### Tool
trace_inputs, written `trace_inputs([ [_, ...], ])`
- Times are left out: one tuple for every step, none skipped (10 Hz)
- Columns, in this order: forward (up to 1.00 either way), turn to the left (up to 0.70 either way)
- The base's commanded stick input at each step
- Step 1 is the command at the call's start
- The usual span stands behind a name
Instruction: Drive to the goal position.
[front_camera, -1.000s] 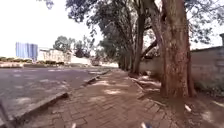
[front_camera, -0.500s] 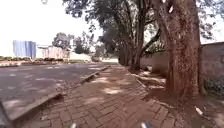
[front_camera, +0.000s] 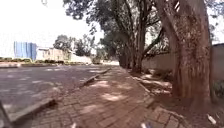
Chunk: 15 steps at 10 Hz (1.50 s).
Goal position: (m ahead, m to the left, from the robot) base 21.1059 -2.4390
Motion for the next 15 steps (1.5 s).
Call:
trace_inputs([
  [0.50,0.00],
  [0.50,0.00],
  [0.50,0.00],
  [0.50,0.00],
  [0.50,0.00],
  [0.50,0.00],
  [0.50,0.00],
  [0.50,0.00],
  [0.50,0.00],
  [0.50,0.00],
  [0.50,0.00],
  [0.50,0.00],
  [0.50,0.00],
  [0.50,0.00],
  [0.50,0.00],
])
